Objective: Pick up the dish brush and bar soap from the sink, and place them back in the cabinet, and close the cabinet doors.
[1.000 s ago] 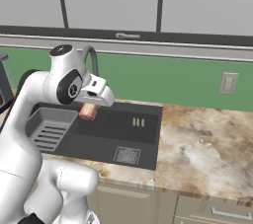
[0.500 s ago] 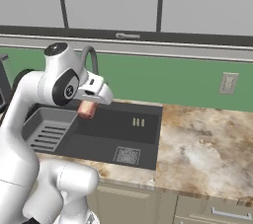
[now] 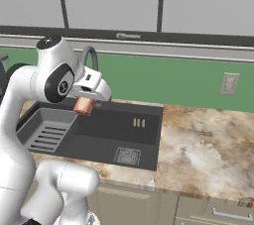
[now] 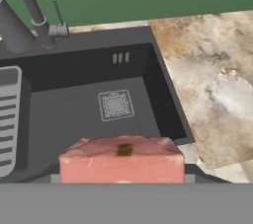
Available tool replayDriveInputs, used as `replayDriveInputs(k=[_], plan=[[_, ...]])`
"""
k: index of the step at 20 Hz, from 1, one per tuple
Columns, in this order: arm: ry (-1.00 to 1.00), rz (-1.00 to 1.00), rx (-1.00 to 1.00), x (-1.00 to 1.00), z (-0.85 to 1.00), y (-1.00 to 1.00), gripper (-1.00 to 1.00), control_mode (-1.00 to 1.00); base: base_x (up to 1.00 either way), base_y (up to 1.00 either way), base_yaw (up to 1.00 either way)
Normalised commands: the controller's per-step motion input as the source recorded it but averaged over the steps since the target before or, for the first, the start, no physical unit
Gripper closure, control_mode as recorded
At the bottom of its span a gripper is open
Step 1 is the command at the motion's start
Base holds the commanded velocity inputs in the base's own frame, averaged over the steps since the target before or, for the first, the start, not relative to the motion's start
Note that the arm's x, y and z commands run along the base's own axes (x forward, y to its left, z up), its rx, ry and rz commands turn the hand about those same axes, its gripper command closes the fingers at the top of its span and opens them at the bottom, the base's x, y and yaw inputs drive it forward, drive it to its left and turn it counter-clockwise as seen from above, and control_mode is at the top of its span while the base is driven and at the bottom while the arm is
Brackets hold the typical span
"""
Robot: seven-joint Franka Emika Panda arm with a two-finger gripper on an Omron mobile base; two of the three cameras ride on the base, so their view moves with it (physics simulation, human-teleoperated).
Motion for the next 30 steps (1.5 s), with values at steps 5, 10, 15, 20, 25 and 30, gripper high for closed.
replayDriveInputs(k=[5, 10, 15, 20, 25, 30], plan=[[0.00, 0.00, 0.00, -0.30, 0.19, 0.00, 1.00, -1.00, 0.00, 0.00, 0.00], [0.00, 0.00, 0.00, -0.18, 0.08, 0.00, 1.00, -1.00, 0.00, 0.00, 0.00], [0.00, 0.01, 0.00, -0.07, 0.01, 0.00, 1.00, -1.00, 0.00, 0.00, 0.00], [0.00, 0.01, 0.00, -0.05, 0.02, 0.00, 1.00, 1.00, -0.03, 0.00, 0.00], [0.00, 0.00, 0.00, 0.00, 0.00, 0.00, 1.00, 1.00, -0.36, 0.00, 0.00], [0.00, 0.00, 0.00, 0.00, 0.00, 0.00, 1.00, 1.00, -0.72, 0.03, 0.00]])
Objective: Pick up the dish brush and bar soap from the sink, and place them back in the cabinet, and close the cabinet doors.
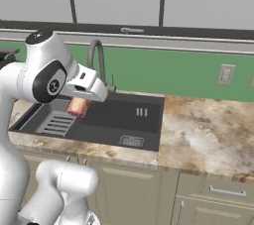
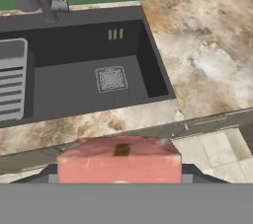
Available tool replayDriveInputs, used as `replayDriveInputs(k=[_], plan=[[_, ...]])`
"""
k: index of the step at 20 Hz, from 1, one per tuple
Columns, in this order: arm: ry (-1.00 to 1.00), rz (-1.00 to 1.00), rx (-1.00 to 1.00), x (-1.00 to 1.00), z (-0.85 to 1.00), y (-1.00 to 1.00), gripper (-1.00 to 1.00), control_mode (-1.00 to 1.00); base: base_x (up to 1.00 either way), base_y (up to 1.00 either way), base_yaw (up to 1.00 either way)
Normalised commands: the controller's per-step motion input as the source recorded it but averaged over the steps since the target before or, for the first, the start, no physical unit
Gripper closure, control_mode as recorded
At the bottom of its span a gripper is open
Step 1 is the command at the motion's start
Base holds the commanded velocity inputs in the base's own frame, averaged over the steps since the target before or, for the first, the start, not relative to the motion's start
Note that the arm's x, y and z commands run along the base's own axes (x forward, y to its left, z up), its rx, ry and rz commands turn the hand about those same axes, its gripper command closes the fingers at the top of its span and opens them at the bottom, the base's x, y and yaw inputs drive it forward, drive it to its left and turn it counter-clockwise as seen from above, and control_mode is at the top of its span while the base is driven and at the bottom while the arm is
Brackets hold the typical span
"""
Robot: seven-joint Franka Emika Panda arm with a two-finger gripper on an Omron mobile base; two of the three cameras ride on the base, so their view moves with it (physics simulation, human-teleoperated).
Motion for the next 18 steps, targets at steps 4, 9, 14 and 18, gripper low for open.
replayDriveInputs(k=[4, 9, 14, 18], plan=[[0.00, 0.00, 0.00, 0.00, 0.00, 0.00, 1.00, 1.00, -0.78, 0.14, 0.00], [0.00, 0.00, 0.00, 0.00, 0.00, 0.00, 1.00, 1.00, -0.51, 0.32, 0.10], [0.00, 0.00, 0.00, 0.00, 0.00, 0.00, 1.00, 1.00, -0.21, 0.28, 0.36], [0.00, 0.00, 0.00, 0.00, 0.00, 0.00, 1.00, 1.00, -0.26, 0.28, 0.44]])
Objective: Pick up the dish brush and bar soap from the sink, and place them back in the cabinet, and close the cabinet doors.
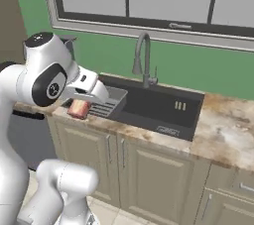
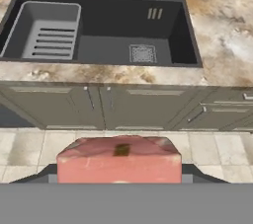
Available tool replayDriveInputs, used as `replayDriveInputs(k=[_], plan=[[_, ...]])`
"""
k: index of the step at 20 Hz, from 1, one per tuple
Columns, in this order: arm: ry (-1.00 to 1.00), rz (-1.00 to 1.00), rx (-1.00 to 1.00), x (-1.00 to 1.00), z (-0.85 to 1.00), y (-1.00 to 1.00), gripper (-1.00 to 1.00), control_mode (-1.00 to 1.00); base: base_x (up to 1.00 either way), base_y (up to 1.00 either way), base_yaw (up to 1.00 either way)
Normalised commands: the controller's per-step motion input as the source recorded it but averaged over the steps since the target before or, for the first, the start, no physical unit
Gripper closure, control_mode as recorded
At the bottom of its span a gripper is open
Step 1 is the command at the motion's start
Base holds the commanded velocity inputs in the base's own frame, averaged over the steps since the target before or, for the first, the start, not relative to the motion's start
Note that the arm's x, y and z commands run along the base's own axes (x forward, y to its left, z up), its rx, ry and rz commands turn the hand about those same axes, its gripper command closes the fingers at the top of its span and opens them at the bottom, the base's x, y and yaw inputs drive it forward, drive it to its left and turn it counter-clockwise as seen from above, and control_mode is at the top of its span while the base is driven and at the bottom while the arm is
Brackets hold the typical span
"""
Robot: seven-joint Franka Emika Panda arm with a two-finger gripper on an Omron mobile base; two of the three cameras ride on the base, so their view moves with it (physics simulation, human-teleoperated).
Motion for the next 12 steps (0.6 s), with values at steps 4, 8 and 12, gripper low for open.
replayDriveInputs(k=[4, 8, 12], plan=[[0.00, 0.00, 0.00, 0.00, 0.00, 0.00, 1.00, 1.00, -0.41, 0.41, 0.45], [0.00, 0.00, 0.00, 0.00, 0.00, 0.00, 1.00, 1.00, -0.54, 0.51, 0.46], [0.00, 0.00, 0.00, 0.00, 0.00, 0.00, 1.00, 1.00, -0.36, 0.47, 0.51]])
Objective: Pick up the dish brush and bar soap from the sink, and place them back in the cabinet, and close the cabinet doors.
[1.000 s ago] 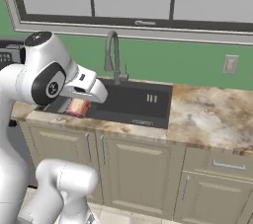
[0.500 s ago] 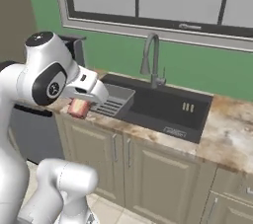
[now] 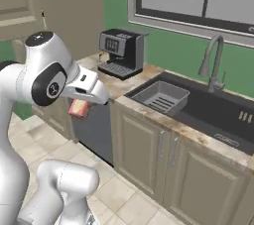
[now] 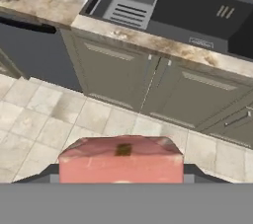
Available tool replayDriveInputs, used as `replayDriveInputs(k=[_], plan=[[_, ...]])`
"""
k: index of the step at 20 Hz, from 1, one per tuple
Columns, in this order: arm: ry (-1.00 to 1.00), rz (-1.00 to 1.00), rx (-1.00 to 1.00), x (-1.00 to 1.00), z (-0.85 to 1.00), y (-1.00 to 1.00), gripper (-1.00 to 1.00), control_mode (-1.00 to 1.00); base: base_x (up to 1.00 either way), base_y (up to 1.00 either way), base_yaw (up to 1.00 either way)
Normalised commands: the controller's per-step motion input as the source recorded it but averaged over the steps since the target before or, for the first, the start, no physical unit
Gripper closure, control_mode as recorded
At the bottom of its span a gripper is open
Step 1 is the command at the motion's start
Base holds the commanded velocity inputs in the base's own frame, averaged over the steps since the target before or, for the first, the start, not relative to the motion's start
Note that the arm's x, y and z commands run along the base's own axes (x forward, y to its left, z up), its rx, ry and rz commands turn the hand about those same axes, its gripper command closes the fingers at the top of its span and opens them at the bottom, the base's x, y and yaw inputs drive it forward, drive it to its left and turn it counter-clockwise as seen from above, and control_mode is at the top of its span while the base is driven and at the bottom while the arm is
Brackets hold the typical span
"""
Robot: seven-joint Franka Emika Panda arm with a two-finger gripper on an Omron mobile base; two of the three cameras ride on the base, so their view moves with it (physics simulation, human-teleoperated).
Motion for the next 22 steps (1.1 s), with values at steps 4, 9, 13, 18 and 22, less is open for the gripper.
replayDriveInputs(k=[4, 9, 13, 18, 22], plan=[[0.00, 0.00, 0.00, 0.00, 0.00, 0.00, 1.00, 1.00, -0.27, 0.39, 0.56], [0.00, 0.00, 0.00, 0.00, 0.00, 0.00, 1.00, 1.00, -0.10, 0.30, 0.57], [0.00, 0.00, 0.00, 0.00, 0.00, 0.00, 1.00, 1.00, 0.00, -0.02, 0.57], [0.00, 0.00, 0.00, 0.00, 0.00, 0.00, 1.00, 1.00, 0.00, -0.17, 0.52], [0.00, 0.00, 0.00, 0.00, 0.00, 0.00, 1.00, 1.00, 0.00, -0.07, 0.52]])
